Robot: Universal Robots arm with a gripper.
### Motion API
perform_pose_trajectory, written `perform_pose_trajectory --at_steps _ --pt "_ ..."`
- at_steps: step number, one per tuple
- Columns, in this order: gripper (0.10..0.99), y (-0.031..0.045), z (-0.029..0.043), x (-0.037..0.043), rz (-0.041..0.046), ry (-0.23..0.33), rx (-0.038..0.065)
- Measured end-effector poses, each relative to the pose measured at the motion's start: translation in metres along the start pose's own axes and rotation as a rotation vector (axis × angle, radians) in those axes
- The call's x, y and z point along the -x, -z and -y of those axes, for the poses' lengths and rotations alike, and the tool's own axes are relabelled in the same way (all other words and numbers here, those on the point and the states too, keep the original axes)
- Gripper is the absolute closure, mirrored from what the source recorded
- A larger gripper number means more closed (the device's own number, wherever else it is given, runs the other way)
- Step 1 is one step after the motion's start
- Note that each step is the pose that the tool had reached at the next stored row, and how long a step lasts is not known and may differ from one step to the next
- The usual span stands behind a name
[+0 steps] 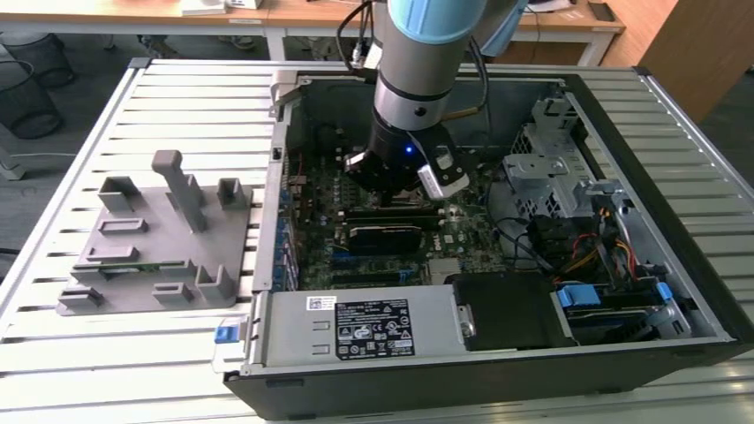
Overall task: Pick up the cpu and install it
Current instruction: 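Install the second cpu locking lever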
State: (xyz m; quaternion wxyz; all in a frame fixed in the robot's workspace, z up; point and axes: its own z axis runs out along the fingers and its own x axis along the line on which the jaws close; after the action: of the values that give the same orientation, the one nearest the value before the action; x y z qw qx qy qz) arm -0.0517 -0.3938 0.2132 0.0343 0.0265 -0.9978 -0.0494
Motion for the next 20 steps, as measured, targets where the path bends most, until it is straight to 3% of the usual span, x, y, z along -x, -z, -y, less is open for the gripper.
perform_pose_trajectory --at_steps 1,3,5,7,8,16,20 --pt "0.980 -0.0004 0.0005 -0.0003 0.0002 0.000 0.003" --pt "0.980 -0.0009 0.0019 -0.0013 0.0011 0.001 0.018" --pt "0.980 -0.0010 0.0034 -0.0021 0.0020 0.003 0.036" --pt "0.980 -0.0010 0.0056 -0.0027 0.0033 0.004 0.062" --pt "0.980 -0.0010 0.0067 -0.0030 0.0036 0.005 0.066" --pt "0.980 -0.0009 0.0162 -0.0050 0.0040 0.005 0.074" --pt "0.980 -0.0015 0.0184 -0.0057 0.0045 0.006 0.085"
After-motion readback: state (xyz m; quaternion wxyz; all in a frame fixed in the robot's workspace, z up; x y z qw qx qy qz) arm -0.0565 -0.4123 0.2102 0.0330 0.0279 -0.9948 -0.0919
